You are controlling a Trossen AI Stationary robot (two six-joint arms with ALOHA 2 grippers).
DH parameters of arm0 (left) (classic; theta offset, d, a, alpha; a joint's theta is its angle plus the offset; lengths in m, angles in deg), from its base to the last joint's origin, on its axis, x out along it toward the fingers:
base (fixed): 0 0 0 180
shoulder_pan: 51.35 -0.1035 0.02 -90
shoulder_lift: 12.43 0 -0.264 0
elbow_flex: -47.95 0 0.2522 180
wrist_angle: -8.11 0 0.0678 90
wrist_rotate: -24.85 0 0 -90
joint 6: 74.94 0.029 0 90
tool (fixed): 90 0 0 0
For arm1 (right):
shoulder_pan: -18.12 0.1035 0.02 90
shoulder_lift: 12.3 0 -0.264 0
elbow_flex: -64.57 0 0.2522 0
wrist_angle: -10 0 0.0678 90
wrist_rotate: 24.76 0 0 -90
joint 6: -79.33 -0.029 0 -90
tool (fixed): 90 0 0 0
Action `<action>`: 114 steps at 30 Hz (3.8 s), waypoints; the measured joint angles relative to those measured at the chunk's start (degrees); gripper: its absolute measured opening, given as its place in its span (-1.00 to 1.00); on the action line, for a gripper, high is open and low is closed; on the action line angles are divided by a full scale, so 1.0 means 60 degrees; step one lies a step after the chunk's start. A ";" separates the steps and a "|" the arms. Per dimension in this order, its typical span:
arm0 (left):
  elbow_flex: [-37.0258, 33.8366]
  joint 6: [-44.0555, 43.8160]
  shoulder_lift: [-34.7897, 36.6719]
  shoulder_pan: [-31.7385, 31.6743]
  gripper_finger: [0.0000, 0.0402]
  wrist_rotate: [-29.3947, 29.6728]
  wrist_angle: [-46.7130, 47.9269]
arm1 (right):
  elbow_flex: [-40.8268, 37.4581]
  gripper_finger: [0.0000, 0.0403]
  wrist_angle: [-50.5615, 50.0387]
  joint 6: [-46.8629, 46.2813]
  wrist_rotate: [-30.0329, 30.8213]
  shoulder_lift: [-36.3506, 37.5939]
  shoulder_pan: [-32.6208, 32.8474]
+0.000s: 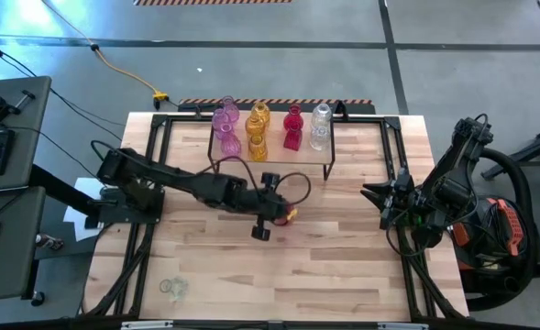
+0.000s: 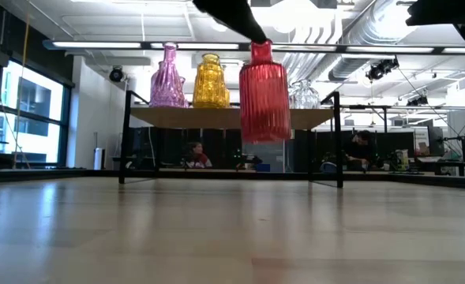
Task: Sort vases onto shelf
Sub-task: Put the red vase on the shelf aligned with the other red vases
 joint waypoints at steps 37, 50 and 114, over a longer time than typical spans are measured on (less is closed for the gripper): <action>0.3494 0.1917 -0.0360 -0.3436 -0.97 -0.0741 0.2156 | 0.0002 -0.60 -0.0018 0.0040 -0.0043 -0.0018 -0.0002; 0.3496 0.1911 -0.0490 -0.3646 -0.97 -0.0718 0.1790 | 0.0002 -0.60 -0.0018 0.0076 -0.0076 -0.0018 0.0002; 0.3489 0.1658 -0.0337 -0.3469 -0.66 0.0816 0.2305 | 0.0002 -0.60 -0.0055 0.0047 -0.0266 -0.0022 0.0002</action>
